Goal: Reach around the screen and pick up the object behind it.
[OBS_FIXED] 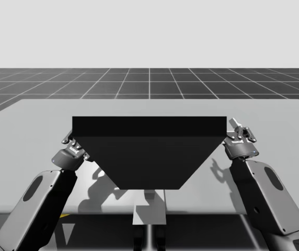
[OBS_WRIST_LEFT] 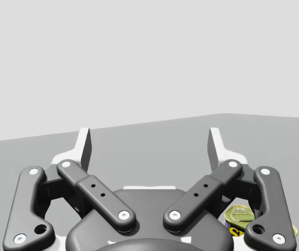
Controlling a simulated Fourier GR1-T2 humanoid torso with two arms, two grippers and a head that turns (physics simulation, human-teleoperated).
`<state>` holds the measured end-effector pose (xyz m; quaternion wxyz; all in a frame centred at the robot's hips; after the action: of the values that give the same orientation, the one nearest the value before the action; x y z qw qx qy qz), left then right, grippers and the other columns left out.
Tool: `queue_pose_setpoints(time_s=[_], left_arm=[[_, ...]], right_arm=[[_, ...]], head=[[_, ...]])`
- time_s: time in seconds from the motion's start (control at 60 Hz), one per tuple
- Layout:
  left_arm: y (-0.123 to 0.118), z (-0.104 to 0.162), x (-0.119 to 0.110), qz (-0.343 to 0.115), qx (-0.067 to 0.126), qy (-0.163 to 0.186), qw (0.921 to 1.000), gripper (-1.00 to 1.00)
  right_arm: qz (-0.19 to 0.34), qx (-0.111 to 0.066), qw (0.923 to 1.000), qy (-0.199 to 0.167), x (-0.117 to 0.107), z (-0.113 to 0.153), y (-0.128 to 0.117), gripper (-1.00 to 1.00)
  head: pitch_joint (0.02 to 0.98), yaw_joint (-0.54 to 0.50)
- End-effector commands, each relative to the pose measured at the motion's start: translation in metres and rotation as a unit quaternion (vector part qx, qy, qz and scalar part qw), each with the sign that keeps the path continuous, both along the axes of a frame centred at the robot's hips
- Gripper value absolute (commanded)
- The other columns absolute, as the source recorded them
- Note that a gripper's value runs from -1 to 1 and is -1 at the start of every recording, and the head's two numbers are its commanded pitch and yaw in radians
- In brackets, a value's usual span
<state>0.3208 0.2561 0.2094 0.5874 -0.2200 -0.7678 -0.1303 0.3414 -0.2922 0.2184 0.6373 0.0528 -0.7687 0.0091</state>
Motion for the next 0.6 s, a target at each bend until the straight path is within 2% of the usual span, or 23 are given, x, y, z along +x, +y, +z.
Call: queue_pose_setpoints(time_s=[0.017,0.067,0.117,0.183,0.267,0.3,0.35,0.467,0.483,0.55,0.6], left_arm=[[0.000,0.000,0.000,0.000,0.000,0.000,1.0000,-1.00],[0.000,0.000,0.000,0.000,0.001,0.000,1.0000,-1.00],[0.000,0.000,0.000,0.000,0.000,0.000,1.0000,-1.00],[0.000,0.000,0.000,0.000,0.001,0.001,1.0000,-1.00],[0.002,0.001,-0.003,-0.011,0.004,0.005,0.9999,-1.00],[0.004,0.001,-0.006,-0.027,0.013,0.011,0.9995,-1.00],[0.004,0.002,-0.009,-0.045,0.015,0.017,0.9987,-1.00],[0.006,0.004,-0.021,-0.086,0.049,0.026,0.9947,-1.00],[0.006,0.004,-0.025,-0.092,0.068,0.024,0.9932,-1.00],[0.007,0.004,-0.030,-0.101,0.087,0.027,0.9907,-1.00],[0.009,0.002,-0.037,-0.113,0.109,0.033,0.9870,-1.00]], right_arm=[[0.007,0.011,0.9998,0.014,-0.002,-0.001,0.001,-1.00],[0.001,0.005,1.0000,0.008,-0.003,0.000,0.002,-1.00],[0.013,0.012,0.9998,0.004,-0.002,0.000,0.002,-1.00],[0.015,0.006,0.9998,0.008,-0.001,-0.001,0.002,-1.00],[0.034,0.005,0.9993,0.014,-0.002,-0.001,0.003,-1.00],[0.055,0.015,0.9982,0.018,-0.004,-0.001,0.003,-1.00],[0.070,0.016,0.9973,0.019,-0.006,0.000,0.003,-1.00],[0.120,0.018,0.9925,0.014,-0.014,0.004,0.002,-1.00],[0.132,0.019,0.9911,0.012,-0.016,0.005,0.001,-1.00],[0.147,0.015,0.9890,0.011,-0.020,0.005,0.000,-1.00],[0.173,0.006,0.9848,0.015,-0.026,0.003,-0.002,-1.00]], head=[[0.155,-0.02],[0.155,-0.02],[0.156,-0.01],[0.156,-0.02],[0.155,-0.02],[0.156,-0.02],[0.156,-0.01],[0.160,-0.01],[0.161,-0.01],[0.162,-0.01],[0.164,-0.01]])
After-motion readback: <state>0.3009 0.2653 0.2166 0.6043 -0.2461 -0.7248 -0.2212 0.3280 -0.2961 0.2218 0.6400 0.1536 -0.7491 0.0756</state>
